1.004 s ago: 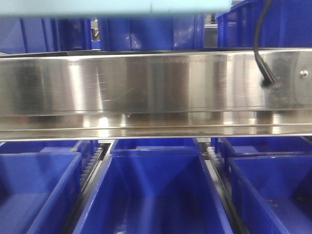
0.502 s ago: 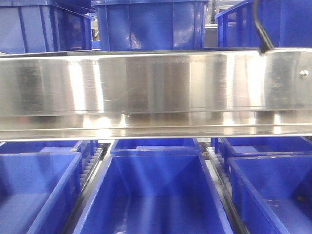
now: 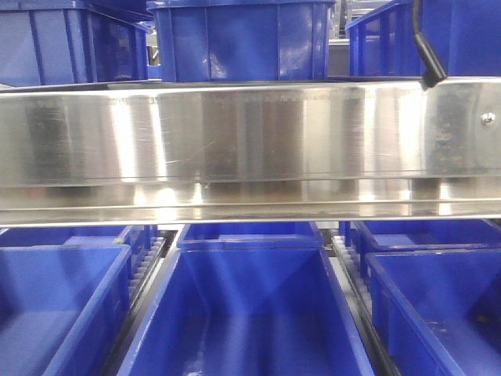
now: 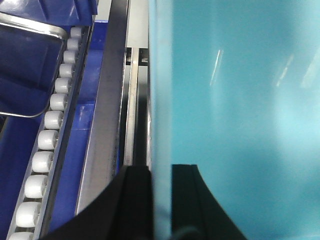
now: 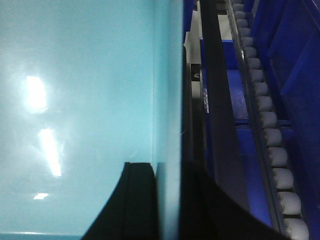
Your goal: Move two blue bins to right shelf middle
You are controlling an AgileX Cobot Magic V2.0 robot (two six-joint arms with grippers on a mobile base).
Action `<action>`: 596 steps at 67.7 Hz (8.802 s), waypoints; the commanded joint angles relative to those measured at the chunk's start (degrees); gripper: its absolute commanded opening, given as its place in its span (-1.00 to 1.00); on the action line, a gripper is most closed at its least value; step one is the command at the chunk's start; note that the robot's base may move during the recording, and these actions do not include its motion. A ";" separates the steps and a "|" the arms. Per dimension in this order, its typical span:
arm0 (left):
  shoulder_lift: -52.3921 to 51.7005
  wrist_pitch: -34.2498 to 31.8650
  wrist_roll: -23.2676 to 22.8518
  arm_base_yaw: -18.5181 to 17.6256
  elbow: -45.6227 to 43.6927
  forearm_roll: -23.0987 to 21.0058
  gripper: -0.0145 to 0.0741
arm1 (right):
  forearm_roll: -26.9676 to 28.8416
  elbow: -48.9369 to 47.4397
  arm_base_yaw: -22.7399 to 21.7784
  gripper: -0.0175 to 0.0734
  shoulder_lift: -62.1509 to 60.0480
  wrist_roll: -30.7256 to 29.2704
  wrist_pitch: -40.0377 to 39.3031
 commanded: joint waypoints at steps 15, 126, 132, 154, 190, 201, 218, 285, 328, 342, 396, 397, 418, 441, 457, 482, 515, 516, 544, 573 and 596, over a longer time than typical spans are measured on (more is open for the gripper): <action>-1.40 -5.96 -0.06 -0.18 -1.16 1.34 -0.92 | -1.60 -0.85 0.10 -0.98 -1.57 -0.27 -2.46; -1.40 -10.76 -0.06 -0.18 -1.16 1.70 -0.92 | -1.15 -0.85 -0.01 -0.98 -1.39 -0.27 -9.50; -1.40 -10.76 -0.06 -0.18 -1.16 1.70 -0.92 | -1.15 -0.85 -0.01 -0.98 -1.39 -0.27 -9.50; -1.40 -10.76 -0.06 -0.18 -1.16 1.70 -0.92 | -1.15 -0.85 -0.01 -0.98 -1.39 -0.27 -9.82; -1.40 -10.76 -0.06 -0.18 -1.16 1.70 -0.92 | -1.15 -0.85 -0.01 -0.98 -1.39 -0.27 -9.82; -1.40 -10.76 -0.06 -0.18 -1.16 1.70 -0.92 | -1.15 -0.85 -0.01 -0.98 -1.39 -0.27 -9.82; -1.40 -10.87 -0.06 -0.18 -1.16 2.01 -0.92 | -1.15 -0.85 -0.01 -0.98 -1.39 -0.27 -9.82; -1.40 -11.92 -0.06 -0.18 -1.16 2.12 -0.92 | -1.15 -0.85 -0.01 -0.98 -1.39 -0.27 -9.93; -1.40 -11.92 -0.06 -0.18 -1.16 2.12 -0.92 | -1.15 -0.85 -0.01 -0.98 -1.39 -0.27 -9.93; -1.40 -11.92 -0.06 -0.18 -1.16 2.12 -0.92 | -1.15 -0.85 -0.01 -0.98 -1.39 -0.27 -9.93; -1.40 -11.92 -0.06 -0.18 -1.16 2.12 -0.92 | -1.15 -0.85 -0.01 -0.98 -1.39 -0.27 -9.93; -1.40 -11.92 -0.06 -0.18 -1.16 2.12 -0.92 | -1.15 -0.85 -0.01 -0.98 -1.39 -0.27 -9.93; -1.40 -11.92 -0.06 -0.18 -1.16 2.12 -0.92 | -1.15 -0.85 -0.01 -0.98 -1.39 -0.27 -9.93; -1.40 -11.92 -0.06 -0.18 -1.16 2.12 -0.92 | -1.15 -0.85 -0.01 -0.98 -1.39 -0.27 -9.93; -1.40 -11.92 -0.06 -0.18 -1.16 2.12 -0.92 | -1.15 -0.85 -0.01 -0.98 -1.39 -0.27 -9.93; -1.40 -11.92 -0.06 -0.18 -1.16 2.12 -0.92 | -1.15 -0.85 -0.01 -0.98 -1.39 -0.27 -9.93; -1.40 -11.92 -0.06 -0.18 -1.16 2.12 -0.92 | -1.15 -0.85 -0.01 -0.98 -1.39 -0.27 -9.93; -1.40 -11.92 -0.06 -0.18 -1.16 2.12 -0.92 | -1.15 -0.85 -0.01 -0.98 -1.39 -0.27 -9.93; -1.40 -11.92 -0.06 -0.18 -1.16 2.12 -0.92 | -1.15 -0.85 -0.01 -0.98 -1.39 -0.27 -9.93; -1.40 -11.92 -0.06 -0.18 -1.16 2.12 -0.92 | -1.15 -0.85 -0.01 -0.98 -1.39 -0.27 -9.93; -1.40 -11.92 -0.06 -0.18 -1.16 2.12 -0.92 | -1.15 -0.85 -0.01 -0.98 -1.39 -0.27 -9.93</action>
